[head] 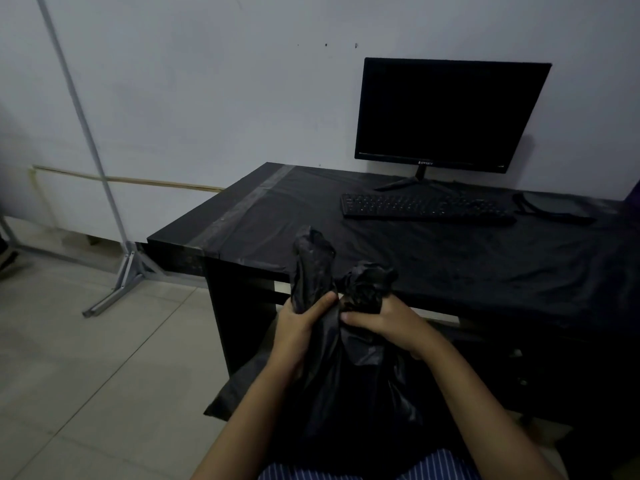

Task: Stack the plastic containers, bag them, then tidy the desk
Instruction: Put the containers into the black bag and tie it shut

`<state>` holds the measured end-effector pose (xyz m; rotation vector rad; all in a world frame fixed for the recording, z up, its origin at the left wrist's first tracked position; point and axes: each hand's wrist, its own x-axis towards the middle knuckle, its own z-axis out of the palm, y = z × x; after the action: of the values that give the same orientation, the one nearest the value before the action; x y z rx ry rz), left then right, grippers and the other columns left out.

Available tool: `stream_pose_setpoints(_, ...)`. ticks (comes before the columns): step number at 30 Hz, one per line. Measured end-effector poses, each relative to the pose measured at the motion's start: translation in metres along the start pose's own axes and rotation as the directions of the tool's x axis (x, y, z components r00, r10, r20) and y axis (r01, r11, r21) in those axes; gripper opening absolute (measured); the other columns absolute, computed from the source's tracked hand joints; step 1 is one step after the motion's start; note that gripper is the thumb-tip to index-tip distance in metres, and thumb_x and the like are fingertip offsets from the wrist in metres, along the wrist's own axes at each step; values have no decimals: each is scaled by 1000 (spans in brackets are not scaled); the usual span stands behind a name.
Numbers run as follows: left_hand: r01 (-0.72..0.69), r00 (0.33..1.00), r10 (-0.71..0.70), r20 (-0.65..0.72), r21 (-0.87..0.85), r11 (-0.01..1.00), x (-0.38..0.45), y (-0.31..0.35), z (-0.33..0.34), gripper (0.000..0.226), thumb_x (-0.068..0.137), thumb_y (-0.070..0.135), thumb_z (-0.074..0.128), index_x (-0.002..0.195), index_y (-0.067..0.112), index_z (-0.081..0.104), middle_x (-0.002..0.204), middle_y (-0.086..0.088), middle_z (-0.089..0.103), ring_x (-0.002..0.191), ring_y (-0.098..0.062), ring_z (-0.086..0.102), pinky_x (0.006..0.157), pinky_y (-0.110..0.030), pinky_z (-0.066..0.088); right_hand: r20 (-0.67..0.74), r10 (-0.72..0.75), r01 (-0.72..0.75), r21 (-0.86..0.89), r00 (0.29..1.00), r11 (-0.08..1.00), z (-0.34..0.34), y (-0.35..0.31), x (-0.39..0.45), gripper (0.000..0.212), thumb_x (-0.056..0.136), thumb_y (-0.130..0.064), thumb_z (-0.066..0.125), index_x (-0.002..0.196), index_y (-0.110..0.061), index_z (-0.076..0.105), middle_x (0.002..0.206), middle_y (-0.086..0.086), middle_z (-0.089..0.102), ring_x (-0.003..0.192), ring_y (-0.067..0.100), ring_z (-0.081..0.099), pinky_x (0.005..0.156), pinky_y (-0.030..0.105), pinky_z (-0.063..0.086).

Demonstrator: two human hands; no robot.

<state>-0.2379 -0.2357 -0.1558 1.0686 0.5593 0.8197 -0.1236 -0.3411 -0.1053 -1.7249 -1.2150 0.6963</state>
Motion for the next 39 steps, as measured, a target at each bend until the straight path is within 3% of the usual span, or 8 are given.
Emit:
stream_pose_setpoints(6,121,989,-133,-61,-162,979,5,-8,-8,25,94,28,55,89,5,63,76,-8,70,67,-18,69,61,-26,57,-168,28,53,461,985,886,-16,6,-11,16,91,-20,62,93,-8,73,81,-4,65,85,10,61,74,14,47)
stream_pose_setpoints(11,204,975,-224,-8,-376,904,8,-13,-11,38,93,38,48,67,14,36,69,-6,36,53,-14,55,53,-21,52,59,-88,84,66,994,994,-35,29,-29,85,51,-57,85,125,-23,61,121,-11,66,115,1,59,98,15,43)
stream_pose_setpoints(15,149,982,-182,-54,-375,915,8,-21,-4,35,97,35,48,72,13,37,66,-4,38,52,-13,52,54,-23,53,25,-15,14,47,1000,999,-21,50,-32,72,59,-56,83,118,-18,67,118,-4,70,117,11,61,105,30,45)
stream_pose_setpoints(22,49,998,-52,-39,-59,997,-1,-20,0,46,72,29,75,106,9,51,84,-8,62,75,-18,65,72,-32,53,12,140,-95,787,990,609,6,46,-20,65,74,-56,67,101,3,69,108,22,70,111,32,64,101,41,48)
stream_pose_setpoints(25,74,997,-73,-25,19,997,-2,-27,-4,81,57,24,90,121,0,47,99,-13,63,93,-28,64,83,-41,53,-49,62,-6,740,997,672,16,50,-17,42,54,-49,88,62,-14,66,69,6,66,77,22,67,89,38,51)
stream_pose_setpoints(31,129,990,-134,40,107,986,-8,-27,-6,33,78,34,73,95,5,73,94,-15,73,89,-25,70,86,-37,53,-333,227,9,580,915,815,26,56,-8,44,70,-46,75,53,-11,56,62,10,59,67,24,58,77,38,48)
stream_pose_setpoints(37,-222,965,259,45,669,710,-16,-42,-12,23,93,12,40,91,9,63,84,4,66,82,3,58,116,-30,14,-380,205,60,581,902,812,25,52,-4,30,92,-22,60,66,-8,61,55,-12,63,57,1,61,64,15,49)
stream_pose_setpoints(39,-241,966,249,70,595,767,-16,-45,-12,26,91,5,41,98,11,65,91,5,69,88,-5,63,105,-29,39,-381,208,66,593,901,802,26,58,-3,33,93,-20,59,62,-7,60,60,-5,63,64,9,60,71,24,47)
